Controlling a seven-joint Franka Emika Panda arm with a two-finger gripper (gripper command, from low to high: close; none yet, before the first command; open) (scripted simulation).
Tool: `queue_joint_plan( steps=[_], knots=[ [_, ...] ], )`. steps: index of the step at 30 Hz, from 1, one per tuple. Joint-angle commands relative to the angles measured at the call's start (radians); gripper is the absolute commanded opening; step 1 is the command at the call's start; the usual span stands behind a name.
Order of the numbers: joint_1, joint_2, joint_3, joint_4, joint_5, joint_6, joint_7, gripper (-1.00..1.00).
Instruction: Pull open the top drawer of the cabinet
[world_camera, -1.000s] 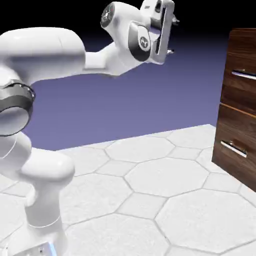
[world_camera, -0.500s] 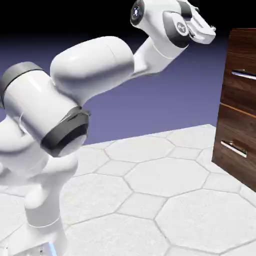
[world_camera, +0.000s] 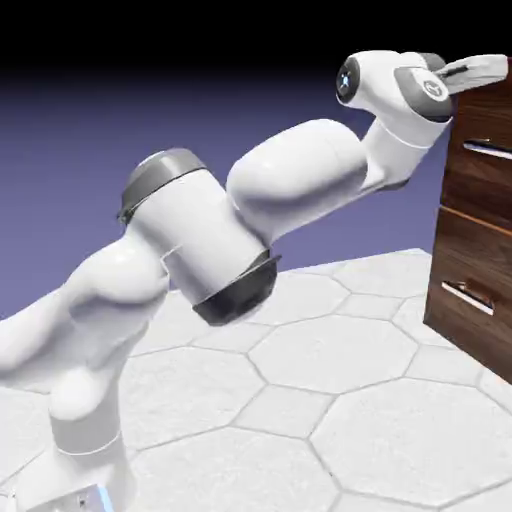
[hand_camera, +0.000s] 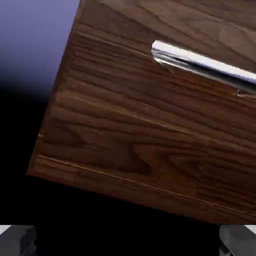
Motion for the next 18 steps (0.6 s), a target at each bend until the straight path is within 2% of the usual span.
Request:
queue_joint_plan(
  steps=[1,14,18],
  knots=[
    [0.034,-0.006,-0.025,0.023,-0.035,-0.005,-0.044,0.0],
    [0.48,-0.086,-0.354,0.321,-0.483,-0.063,-0.608,0.0],
    [0.543,-0.149,-0.313,0.43,-0.466,-0.045,-0.714,0.0]
  ],
)
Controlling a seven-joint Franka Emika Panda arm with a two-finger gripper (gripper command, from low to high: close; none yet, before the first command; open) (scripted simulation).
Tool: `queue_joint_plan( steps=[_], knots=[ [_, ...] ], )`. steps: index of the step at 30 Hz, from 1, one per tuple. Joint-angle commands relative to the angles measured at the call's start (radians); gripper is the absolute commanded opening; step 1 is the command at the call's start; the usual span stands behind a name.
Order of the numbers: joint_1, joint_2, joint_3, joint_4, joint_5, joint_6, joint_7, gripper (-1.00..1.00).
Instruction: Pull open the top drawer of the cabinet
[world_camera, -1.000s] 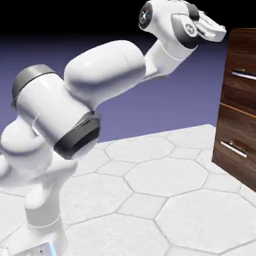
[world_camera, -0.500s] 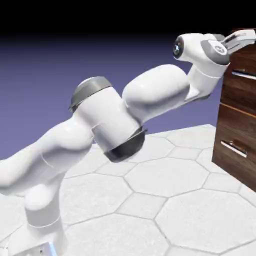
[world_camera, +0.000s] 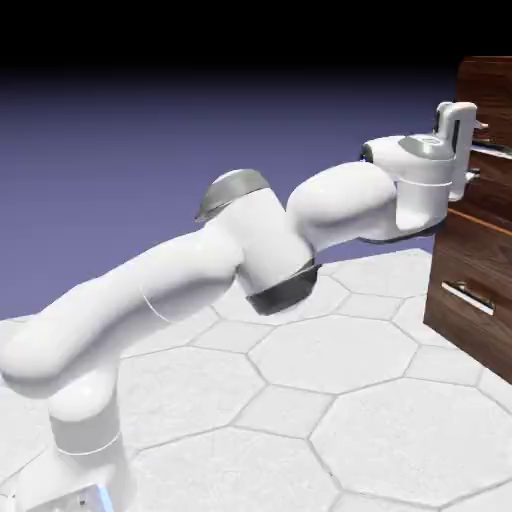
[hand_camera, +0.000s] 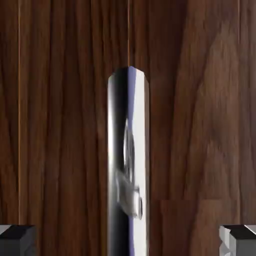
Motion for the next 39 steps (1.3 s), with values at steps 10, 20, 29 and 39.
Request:
queue_joint_plan(
  steps=[10,20,29,39],
  knots=[
    [0.212,-0.21,0.136,0.363,0.056,0.061,-0.354,0.0],
    [0.083,-0.282,0.329,0.135,-0.121,-0.061,-0.339,-1.0],
    [-0.115,-0.247,0.339,-0.191,-0.171,-0.18,-0.203,-1.0],
    [-0.34,-0.216,0.393,-0.553,-0.193,-0.317,-0.097,-1.0]
  ],
)
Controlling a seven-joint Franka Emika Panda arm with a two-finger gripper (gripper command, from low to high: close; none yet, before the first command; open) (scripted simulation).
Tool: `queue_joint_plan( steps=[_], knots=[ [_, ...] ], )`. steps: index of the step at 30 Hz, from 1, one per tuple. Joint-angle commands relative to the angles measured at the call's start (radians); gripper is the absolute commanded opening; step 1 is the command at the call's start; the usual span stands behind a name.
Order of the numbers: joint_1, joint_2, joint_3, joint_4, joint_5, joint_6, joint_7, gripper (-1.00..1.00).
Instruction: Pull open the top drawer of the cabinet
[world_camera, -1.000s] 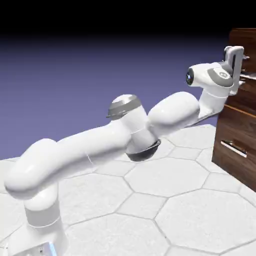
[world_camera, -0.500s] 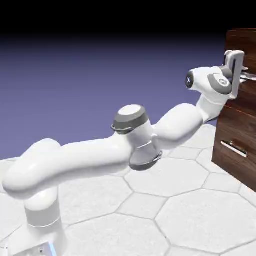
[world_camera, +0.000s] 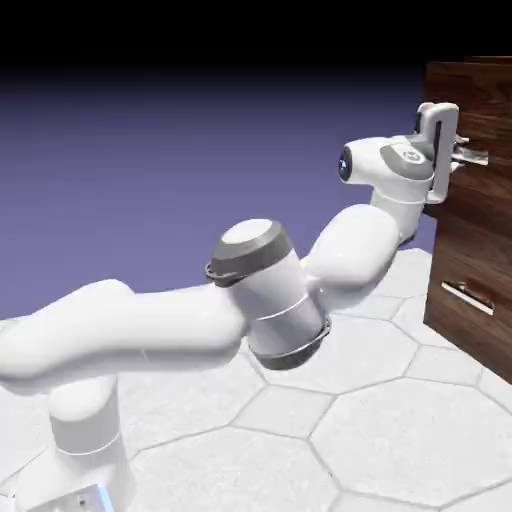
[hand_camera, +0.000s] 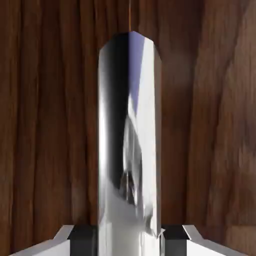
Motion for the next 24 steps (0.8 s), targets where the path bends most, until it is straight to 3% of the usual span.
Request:
queue_joint_plan(
  steps=[1,21,22,24],
  knots=[
    [-0.024,0.002,0.007,-0.036,0.004,-0.014,0.007,-1.0],
    [-0.504,-0.006,0.249,-0.736,0.093,-0.259,0.12,-1.0],
    [-0.504,-0.006,0.249,-0.736,0.093,-0.259,0.12,1.0],
    [-0.531,-0.012,0.269,-0.773,0.105,-0.269,0.121,1.0]
  ],
)
